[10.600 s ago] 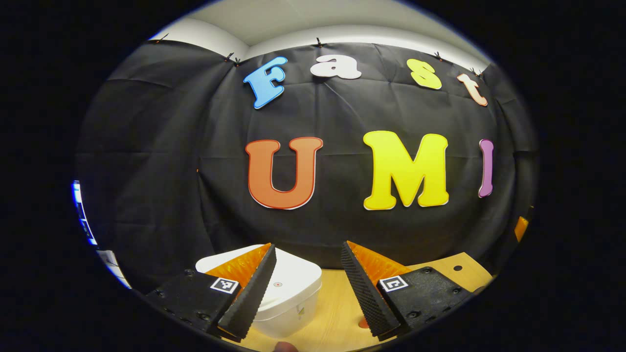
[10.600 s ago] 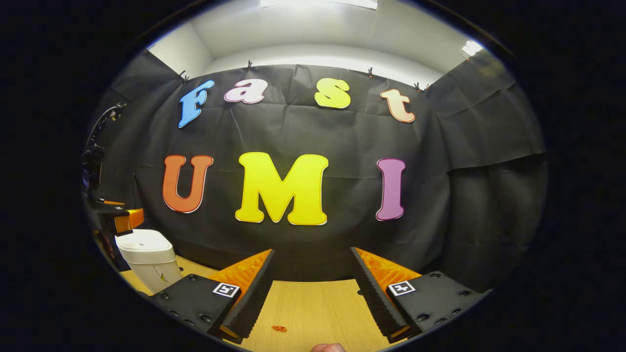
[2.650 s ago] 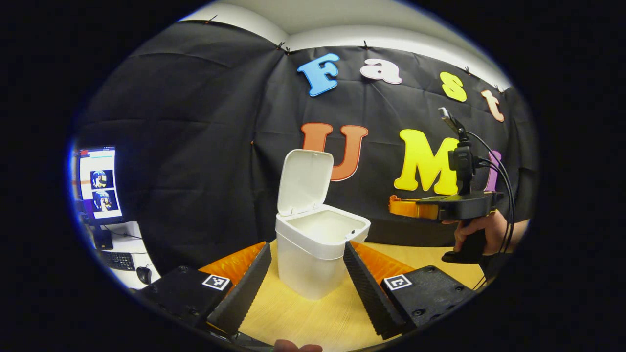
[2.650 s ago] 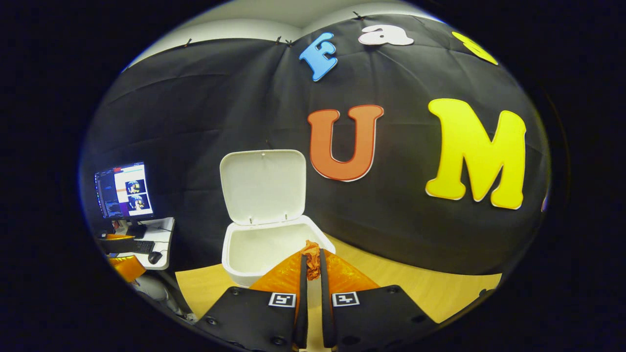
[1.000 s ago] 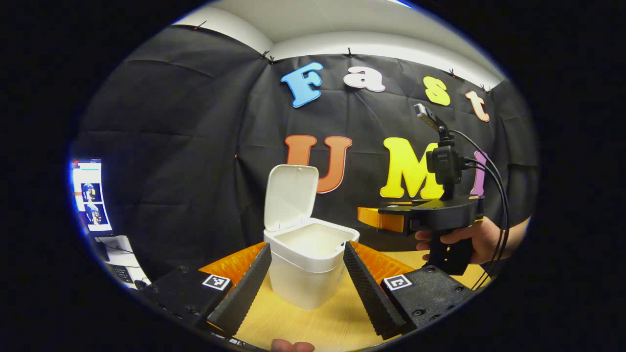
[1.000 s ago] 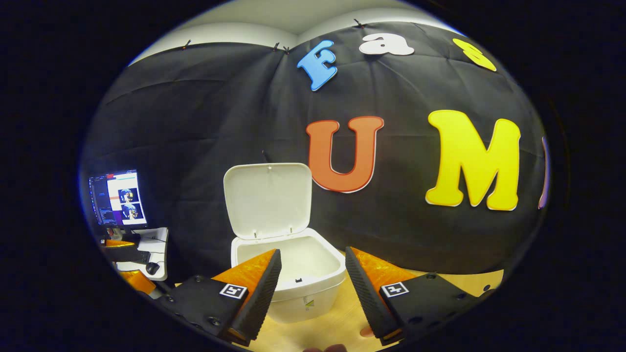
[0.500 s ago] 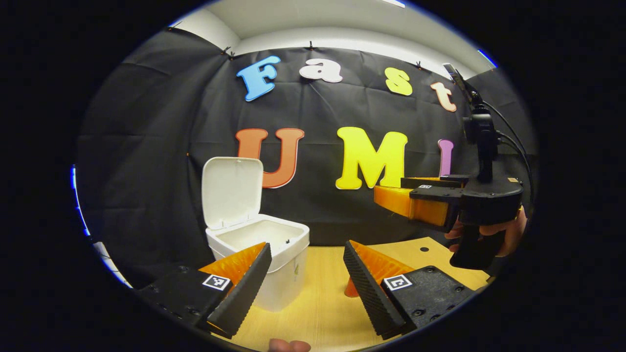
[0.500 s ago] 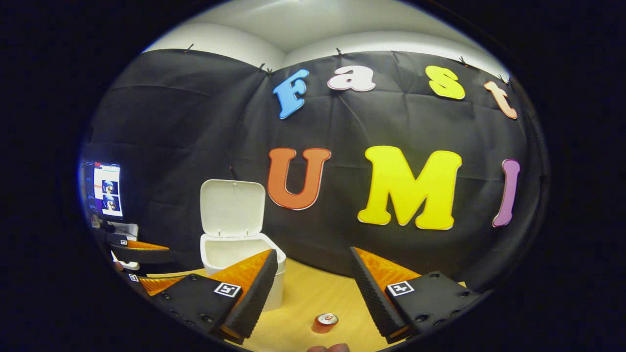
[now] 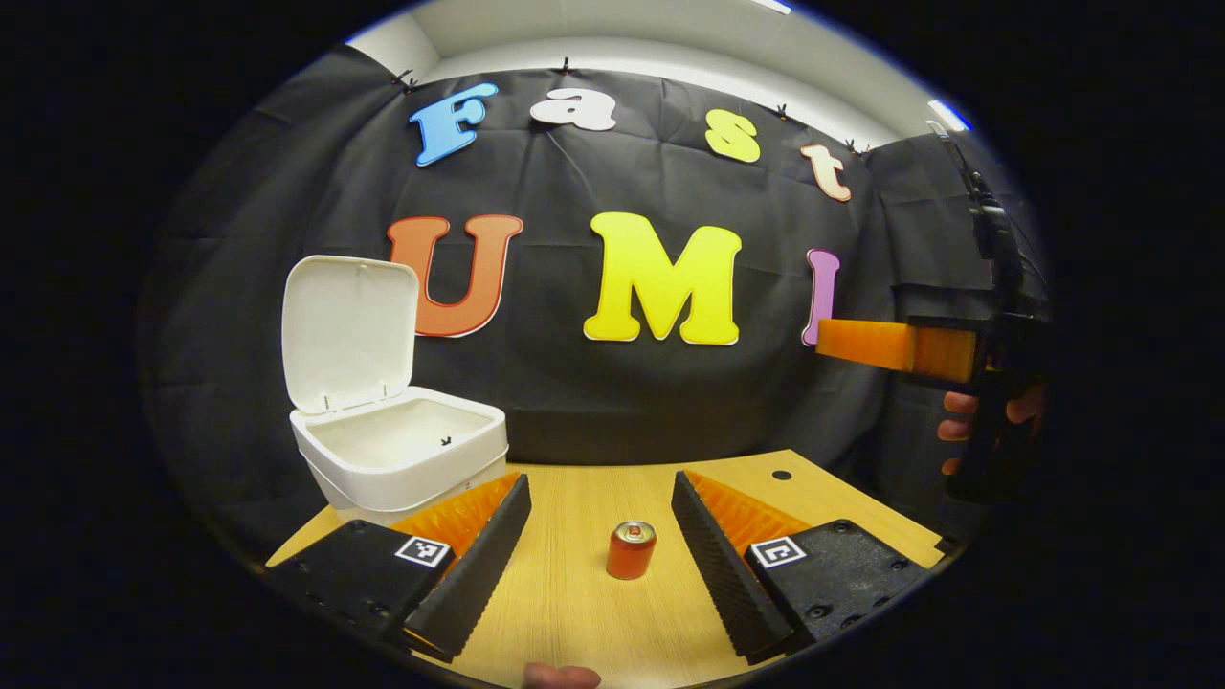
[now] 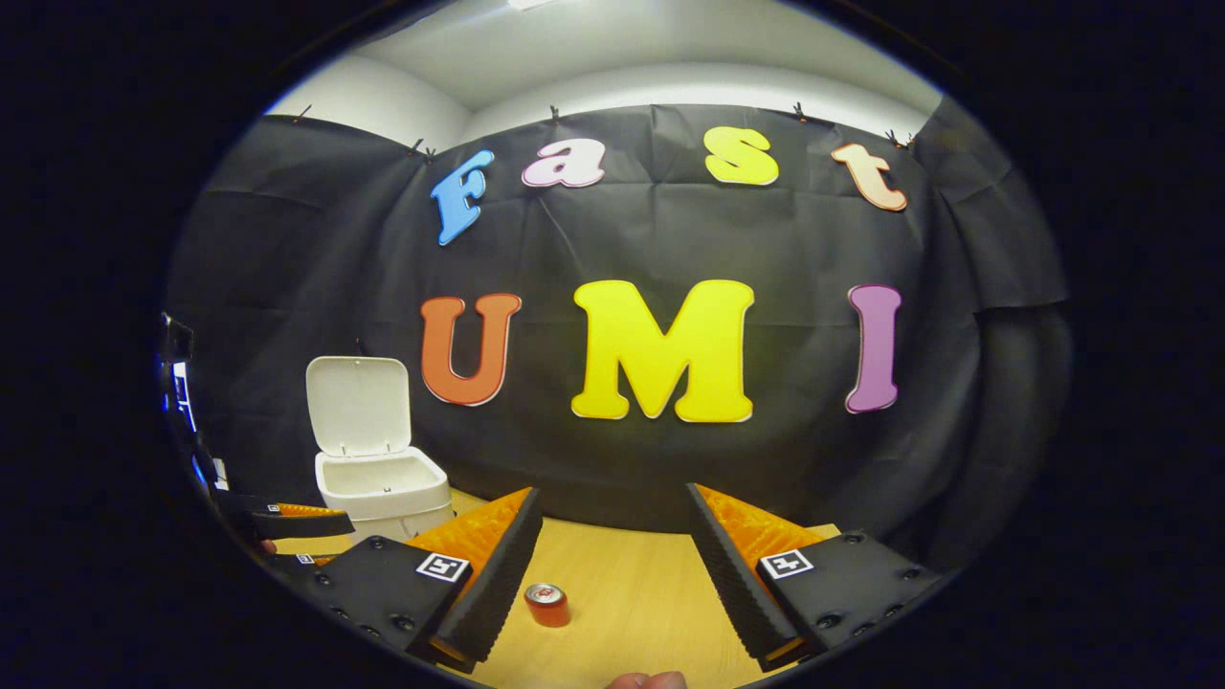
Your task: Press the lid of the desktop garbage bin to open it, pick up the crumpled paper on the desktop and throw it into the bin, then pick up the pop can on the desktop and drop it into the bin, and finally close the garbage bin lid.
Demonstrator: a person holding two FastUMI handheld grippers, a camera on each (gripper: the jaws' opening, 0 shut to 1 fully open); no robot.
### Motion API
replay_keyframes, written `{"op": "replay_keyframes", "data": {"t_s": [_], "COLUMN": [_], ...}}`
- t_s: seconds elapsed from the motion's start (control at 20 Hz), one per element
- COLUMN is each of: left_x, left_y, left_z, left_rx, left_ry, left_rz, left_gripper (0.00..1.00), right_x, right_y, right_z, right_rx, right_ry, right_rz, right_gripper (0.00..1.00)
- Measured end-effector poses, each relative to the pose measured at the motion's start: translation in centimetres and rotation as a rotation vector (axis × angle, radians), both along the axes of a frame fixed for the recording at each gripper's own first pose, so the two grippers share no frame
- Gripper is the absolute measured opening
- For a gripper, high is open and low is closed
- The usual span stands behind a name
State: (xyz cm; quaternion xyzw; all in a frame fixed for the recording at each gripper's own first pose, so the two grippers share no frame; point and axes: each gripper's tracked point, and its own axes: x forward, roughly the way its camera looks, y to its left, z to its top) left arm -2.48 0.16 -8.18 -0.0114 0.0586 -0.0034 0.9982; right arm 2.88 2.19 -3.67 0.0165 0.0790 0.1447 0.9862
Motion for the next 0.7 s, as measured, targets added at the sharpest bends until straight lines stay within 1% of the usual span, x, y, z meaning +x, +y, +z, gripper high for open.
{"op": "replay_keyframes", "data": {"t_s": [0.1, 0.15, 0.2, 0.35, 0.45, 0.6, 0.7], "left_x": [1.6, 2.1, 2.5, 3.9, 5.0, 6.6, 7.5], "left_y": [-1.1, -1.6, -2.0, -3.6, -4.3, -4.7, -5.1], "left_z": [-2.0, -3.4, -4.7, -7.9, -10.5, -14.1, -15.9], "left_rx": [0.037, 0.048, 0.051, 0.023, 0.013, -0.001, 0.001], "left_ry": [-0.004, 0.009, 0.025, 0.063, 0.096, 0.143, 0.162], "left_rz": [-0.009, -0.013, -0.018, -0.035, -0.034, -0.017, -0.010], "left_gripper": [0.98, 0.98, 0.98, 0.98, 0.98, 0.98, 0.99], "right_x": [-0.3, -0.5, -0.6, -1.0, -1.3, -1.6, -1.5], "right_y": [-2.4, -3.5, -4.5, -7.6, -9.1, -10.9, -11.3], "right_z": [-1.4, -1.9, -2.3, -3.1, -4.1, -5.3, -5.9], "right_rx": [-0.024, -0.035, -0.042, -0.070, -0.097, -0.134, -0.146], "right_ry": [0.029, 0.042, 0.054, 0.072, 0.090, 0.110, 0.124], "right_rz": [-0.033, -0.048, -0.061, -0.104, -0.128, -0.154, -0.158], "right_gripper": [0.94, 0.92, 0.94, 0.92, 0.94, 0.93, 0.94]}}
